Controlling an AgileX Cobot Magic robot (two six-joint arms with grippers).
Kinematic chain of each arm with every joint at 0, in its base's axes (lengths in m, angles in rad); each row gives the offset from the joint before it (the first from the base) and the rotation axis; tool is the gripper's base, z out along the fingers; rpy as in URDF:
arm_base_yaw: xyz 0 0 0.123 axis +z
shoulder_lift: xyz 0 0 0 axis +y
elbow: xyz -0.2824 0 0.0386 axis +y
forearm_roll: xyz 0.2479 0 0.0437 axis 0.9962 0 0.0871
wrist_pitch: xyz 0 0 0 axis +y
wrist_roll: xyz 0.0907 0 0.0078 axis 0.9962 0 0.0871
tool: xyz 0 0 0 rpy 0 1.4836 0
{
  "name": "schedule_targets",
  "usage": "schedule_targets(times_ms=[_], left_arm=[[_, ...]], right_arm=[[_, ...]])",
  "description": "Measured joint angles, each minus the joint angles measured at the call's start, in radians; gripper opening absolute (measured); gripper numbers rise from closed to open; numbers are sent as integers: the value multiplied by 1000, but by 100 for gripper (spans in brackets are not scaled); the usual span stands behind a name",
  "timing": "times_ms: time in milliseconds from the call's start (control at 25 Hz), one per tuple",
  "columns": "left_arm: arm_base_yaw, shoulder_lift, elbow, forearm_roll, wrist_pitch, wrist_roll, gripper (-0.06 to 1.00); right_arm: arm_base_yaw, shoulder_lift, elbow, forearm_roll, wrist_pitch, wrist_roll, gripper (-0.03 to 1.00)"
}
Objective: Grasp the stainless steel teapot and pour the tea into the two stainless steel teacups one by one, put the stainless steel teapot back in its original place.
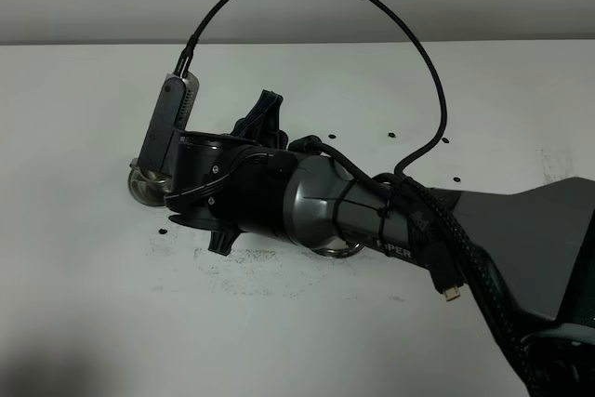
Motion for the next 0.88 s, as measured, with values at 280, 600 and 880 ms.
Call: schedule_targets(times_ms=[280, 600, 880], left_arm=[[0, 0, 0, 0, 0, -1, 66], [0, 0, 0, 0, 1, -1, 66], [0, 0, 0, 0, 1, -1, 66]], right_arm=[[-38, 5, 0, -77, -61, 4, 51], [-62, 33, 0, -59, -44, 0, 51], [-82, 60, 0, -37, 9, -6, 51]])
